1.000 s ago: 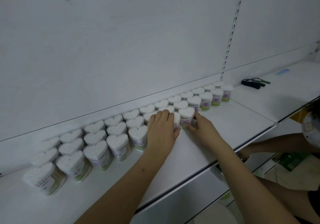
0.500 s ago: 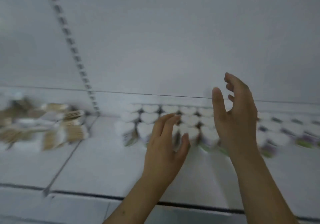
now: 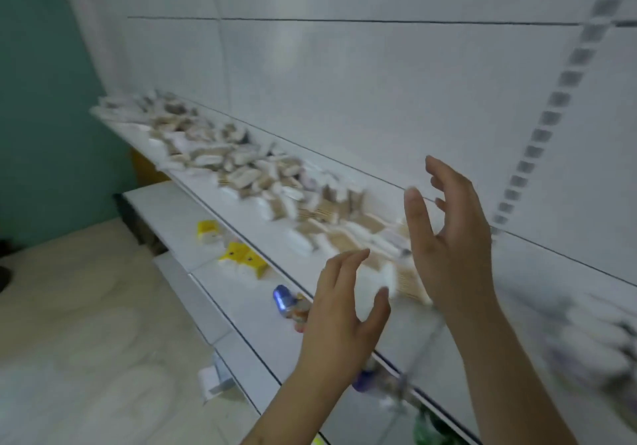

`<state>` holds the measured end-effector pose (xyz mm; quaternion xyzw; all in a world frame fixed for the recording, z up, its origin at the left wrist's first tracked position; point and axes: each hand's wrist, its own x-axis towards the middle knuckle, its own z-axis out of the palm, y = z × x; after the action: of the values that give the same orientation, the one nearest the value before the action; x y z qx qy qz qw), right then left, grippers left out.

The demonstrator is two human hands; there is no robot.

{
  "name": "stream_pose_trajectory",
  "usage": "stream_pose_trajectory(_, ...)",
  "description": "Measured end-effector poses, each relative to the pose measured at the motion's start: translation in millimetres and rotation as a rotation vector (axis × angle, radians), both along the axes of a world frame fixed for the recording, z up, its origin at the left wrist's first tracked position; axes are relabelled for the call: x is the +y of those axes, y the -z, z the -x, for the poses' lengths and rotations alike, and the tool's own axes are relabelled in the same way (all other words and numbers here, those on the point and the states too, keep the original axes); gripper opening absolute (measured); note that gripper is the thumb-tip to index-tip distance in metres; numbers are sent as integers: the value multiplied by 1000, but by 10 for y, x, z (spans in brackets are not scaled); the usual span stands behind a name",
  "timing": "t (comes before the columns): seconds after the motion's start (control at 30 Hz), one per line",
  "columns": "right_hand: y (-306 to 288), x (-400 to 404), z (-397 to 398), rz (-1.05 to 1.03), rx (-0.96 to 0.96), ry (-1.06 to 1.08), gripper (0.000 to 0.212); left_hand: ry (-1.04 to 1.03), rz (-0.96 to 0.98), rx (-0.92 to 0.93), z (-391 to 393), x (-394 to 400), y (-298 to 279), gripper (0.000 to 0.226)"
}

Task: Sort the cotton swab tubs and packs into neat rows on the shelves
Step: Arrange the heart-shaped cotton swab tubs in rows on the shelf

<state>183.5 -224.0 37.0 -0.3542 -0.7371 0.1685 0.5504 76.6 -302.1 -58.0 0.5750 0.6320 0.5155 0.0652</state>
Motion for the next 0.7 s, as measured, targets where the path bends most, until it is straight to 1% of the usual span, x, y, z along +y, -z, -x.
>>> stream_pose_trajectory(0.17, -66, 24, 1498, -55, -14, -193, 54, -98, 92, -39, 1313, -183, 61, 52)
stream_pose_trajectory(0.3, -28, 46, 2386, -57, -5, -281, 52, -218, 74, -53, 2121, -302, 85, 51)
stream_pose_trajectory(0.5, 54, 219, 3399, -27, -10, -391, 51, -322, 67, -97, 2940, -268, 190, 47)
stream_pose_trajectory(0.7, 143, 662, 4306, 15, -6, -486, 56, -409, 110, -110, 3660, 75, 254, 47)
